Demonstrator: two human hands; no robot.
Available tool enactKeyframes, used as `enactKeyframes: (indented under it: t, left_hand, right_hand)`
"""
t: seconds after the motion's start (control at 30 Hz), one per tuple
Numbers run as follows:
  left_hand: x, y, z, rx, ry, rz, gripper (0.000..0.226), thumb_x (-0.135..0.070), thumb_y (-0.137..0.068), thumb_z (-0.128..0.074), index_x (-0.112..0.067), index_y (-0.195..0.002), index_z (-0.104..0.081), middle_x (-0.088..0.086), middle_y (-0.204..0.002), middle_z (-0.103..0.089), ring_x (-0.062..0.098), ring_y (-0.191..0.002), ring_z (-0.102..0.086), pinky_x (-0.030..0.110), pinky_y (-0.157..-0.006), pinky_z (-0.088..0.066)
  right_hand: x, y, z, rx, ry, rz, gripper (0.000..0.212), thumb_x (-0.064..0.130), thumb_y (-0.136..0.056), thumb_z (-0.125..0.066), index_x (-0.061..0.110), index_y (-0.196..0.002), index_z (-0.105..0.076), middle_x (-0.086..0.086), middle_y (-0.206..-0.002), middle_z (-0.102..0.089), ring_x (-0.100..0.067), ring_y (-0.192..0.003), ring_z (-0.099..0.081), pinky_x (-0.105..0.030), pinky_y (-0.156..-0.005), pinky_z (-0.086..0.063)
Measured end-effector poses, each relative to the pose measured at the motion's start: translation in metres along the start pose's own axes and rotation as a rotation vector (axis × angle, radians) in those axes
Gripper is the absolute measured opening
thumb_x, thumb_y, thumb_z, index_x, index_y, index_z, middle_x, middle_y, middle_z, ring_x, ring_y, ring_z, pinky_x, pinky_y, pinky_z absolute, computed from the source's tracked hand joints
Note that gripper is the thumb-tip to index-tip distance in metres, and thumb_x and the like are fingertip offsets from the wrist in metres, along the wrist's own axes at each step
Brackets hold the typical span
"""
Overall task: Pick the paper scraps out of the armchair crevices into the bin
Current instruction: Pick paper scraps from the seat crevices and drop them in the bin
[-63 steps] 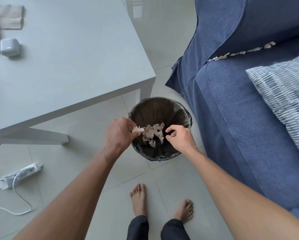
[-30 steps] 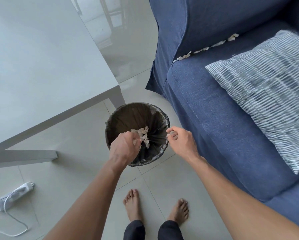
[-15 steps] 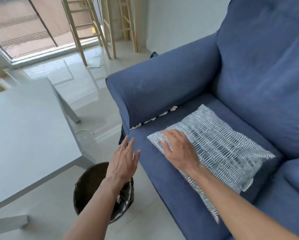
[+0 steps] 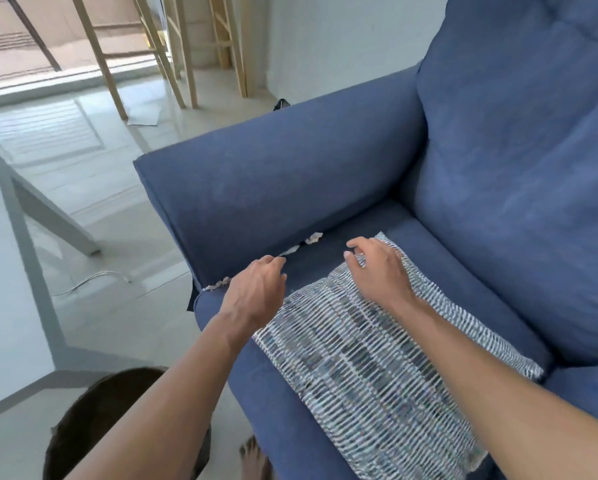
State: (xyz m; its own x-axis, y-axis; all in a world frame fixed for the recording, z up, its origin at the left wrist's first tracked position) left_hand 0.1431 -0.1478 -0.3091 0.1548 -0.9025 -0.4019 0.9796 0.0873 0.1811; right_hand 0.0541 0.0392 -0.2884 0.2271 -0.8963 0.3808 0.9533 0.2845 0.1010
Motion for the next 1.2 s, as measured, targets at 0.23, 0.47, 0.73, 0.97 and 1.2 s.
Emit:
enactKeyframes:
  t: [0.23, 0.47, 0.73, 0.97, 1.2]
  left_hand:
    - [0.005, -0.039, -0.028, 0.049, -0.001, 0.172, 0.029, -0.015, -0.1, -0.042, -0.009, -0.123, -0.06, 0.008, -0.115, -0.065, 0.031, -0.103, -0.062, 0.041, -0.076, -0.051]
    - [0.013, -0.07, -0.058, -0.019, 0.264, 0.548, 0.025, -0.019, -0.095, -0.048, -0.01, -0.112, -0.064, 0.011, -0.105, -0.07, 0.033, -0.096, -0.065, 0.032, -0.072, -0.044]
    - [0.027, -0.085, -0.082, -0.15, 0.302, 0.83, 0.035, -0.033, -0.095, -0.056, -0.001, -0.11, -0.061, 0.022, -0.115, -0.063, 0.042, -0.107, -0.06, 0.042, -0.085, -0.046]
    - [0.031, -0.092, -0.096, -0.217, 0.298, 0.968, 0.054, -0.048, -0.09, -0.064, 0.001, -0.112, -0.059, 0.021, -0.114, -0.064, 0.04, -0.107, -0.062, 0.042, -0.086, -0.049]
    - [0.041, -0.092, -0.1, -0.288, 0.415, 1.126, 0.059, -0.055, -0.077, -0.075, -0.005, -0.109, -0.068, 0.016, -0.113, -0.069, 0.037, -0.105, -0.067, 0.039, -0.083, -0.053]
  right_hand:
    - [-0.008, -0.053, -0.06, 0.253, 0.032, -0.085, 0.031, 0.036, -0.097, -0.06, 0.02, -0.122, -0.067, 0.002, -0.115, -0.071, -0.022, -0.11, -0.064, -0.038, -0.103, -0.034]
    - [-0.029, -0.099, -0.09, 0.289, -0.031, -0.212, 0.031, 0.037, -0.092, -0.063, 0.018, -0.116, -0.067, -0.01, -0.115, -0.071, -0.036, -0.111, -0.063, -0.041, -0.096, -0.045]
    - [-0.033, -0.139, -0.125, 0.277, -0.064, -0.178, 0.053, 0.057, -0.083, -0.07, 0.013, -0.113, -0.069, -0.013, -0.118, -0.07, -0.037, -0.113, -0.063, -0.04, -0.1, -0.049]
    - [-0.051, -0.149, -0.135, 0.242, -0.214, -0.193, 0.035, 0.046, -0.082, -0.076, 0.021, -0.106, -0.077, -0.002, -0.107, -0.077, -0.026, -0.105, -0.069, -0.038, -0.093, -0.056]
    - [-0.062, -0.146, -0.127, 0.107, -0.339, -0.234, 0.022, 0.027, -0.078, -0.081, 0.012, -0.095, -0.078, -0.007, -0.092, -0.078, -0.025, -0.09, -0.073, -0.031, -0.082, -0.059]
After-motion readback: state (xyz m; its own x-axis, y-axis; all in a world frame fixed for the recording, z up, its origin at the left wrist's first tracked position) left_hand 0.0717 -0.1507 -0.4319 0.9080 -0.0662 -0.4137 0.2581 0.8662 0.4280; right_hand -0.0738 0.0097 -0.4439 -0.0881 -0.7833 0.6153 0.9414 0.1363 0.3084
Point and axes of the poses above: each hand's wrist, its own y-axis away from the middle knuckle, its own z-axis out of the back of the hand, x = y × z, the point moved 9 cm from there along -y, towards the middle knuckle
